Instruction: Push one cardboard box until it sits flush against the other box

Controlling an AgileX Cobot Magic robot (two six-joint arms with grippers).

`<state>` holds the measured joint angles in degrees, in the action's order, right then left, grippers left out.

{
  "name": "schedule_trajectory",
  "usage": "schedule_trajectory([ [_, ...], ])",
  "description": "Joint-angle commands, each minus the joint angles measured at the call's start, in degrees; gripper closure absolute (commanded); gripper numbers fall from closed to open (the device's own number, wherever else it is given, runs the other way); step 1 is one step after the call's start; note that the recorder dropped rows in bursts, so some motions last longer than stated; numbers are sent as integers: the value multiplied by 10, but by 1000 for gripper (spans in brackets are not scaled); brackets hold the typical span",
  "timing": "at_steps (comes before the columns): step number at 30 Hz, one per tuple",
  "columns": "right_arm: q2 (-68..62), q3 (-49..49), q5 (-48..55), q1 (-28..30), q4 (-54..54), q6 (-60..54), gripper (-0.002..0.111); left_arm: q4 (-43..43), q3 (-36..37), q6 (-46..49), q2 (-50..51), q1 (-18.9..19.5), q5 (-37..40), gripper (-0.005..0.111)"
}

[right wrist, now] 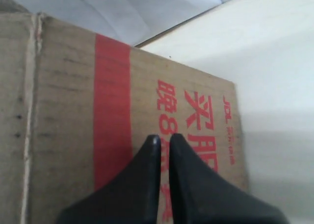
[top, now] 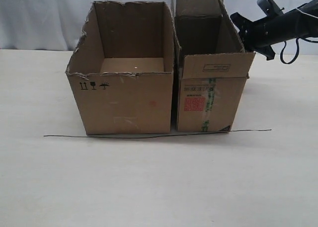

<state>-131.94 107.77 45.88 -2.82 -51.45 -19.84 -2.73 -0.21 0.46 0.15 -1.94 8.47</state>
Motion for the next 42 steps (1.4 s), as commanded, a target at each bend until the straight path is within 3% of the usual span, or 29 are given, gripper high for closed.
schedule_trajectory([
  [1, 5, 5, -5, 8, 5, 1, 103, -1, 2, -1, -1, -1, -3, 107],
  [6, 35, 5, 27, 27, 124, 82, 103, -1, 2, -1, -1, -1, -3, 107],
  [10, 48, 5, 139, 25, 233, 119, 103, -1, 2, -1, -1, -1, -3, 107],
  [15, 48, 5, 207, 0, 218, 93, 103, -1, 2, -1, -1, -1, -3, 107],
  [21, 48, 5, 212, -22, 208, 91, 103, -1, 2, -1, -1, -1, -3, 107],
  [36, 48, 5, 235, -20, 206, 102, 103, -1, 2, -1, -1, -1, -3, 107],
  [42, 70, 9, 219, 4, 278, 135, 103, -1, 2, -1, -1, -1, -3, 107],
])
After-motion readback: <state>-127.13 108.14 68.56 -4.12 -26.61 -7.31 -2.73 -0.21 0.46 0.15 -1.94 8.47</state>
